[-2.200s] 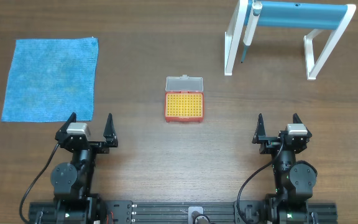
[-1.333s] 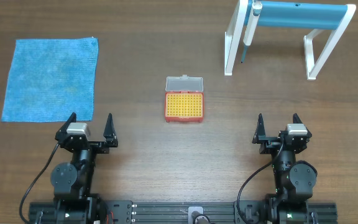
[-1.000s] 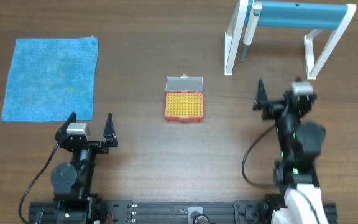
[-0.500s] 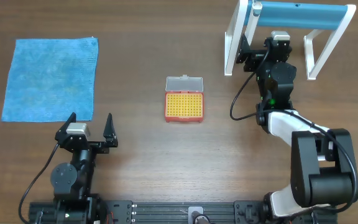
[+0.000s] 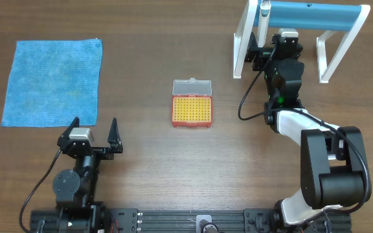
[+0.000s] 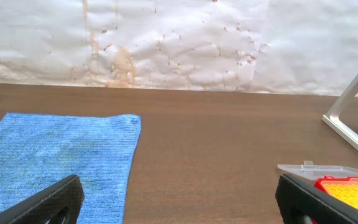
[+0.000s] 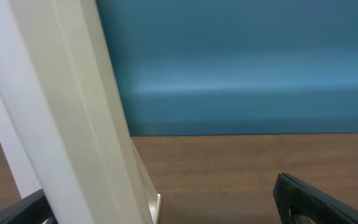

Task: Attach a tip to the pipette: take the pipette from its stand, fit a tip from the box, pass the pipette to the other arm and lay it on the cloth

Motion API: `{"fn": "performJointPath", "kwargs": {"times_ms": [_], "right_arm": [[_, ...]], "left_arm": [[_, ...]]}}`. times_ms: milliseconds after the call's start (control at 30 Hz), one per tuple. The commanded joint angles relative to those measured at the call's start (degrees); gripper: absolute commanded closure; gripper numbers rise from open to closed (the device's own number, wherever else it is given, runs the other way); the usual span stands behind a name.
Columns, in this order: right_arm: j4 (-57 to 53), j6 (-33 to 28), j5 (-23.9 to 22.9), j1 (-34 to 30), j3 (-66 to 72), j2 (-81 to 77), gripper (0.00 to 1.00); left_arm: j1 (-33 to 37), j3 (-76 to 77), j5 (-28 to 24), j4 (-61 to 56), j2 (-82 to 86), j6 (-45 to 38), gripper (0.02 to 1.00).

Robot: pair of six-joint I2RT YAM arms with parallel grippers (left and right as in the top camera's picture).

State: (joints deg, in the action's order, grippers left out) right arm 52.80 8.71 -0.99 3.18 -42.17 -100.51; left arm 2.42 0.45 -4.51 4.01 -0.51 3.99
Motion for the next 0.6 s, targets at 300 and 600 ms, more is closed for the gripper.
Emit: {"fn": "performJointPath", "kwargs": {"times_ms": [300, 600], "right_arm": [[0.5, -1.9, 0.5, 2.2, -1.6, -0.9, 0.921], [0.3, -1.9, 0.1, 3.6, -0.9, 6.4, 0.921]], "left_arm": [[-0.2, -0.1, -0.2, 0.3, 0.3, 0.3, 0.018], [-0.2, -0.1, -0.2, 0.3, 0.3, 0.3, 0.018]]}}
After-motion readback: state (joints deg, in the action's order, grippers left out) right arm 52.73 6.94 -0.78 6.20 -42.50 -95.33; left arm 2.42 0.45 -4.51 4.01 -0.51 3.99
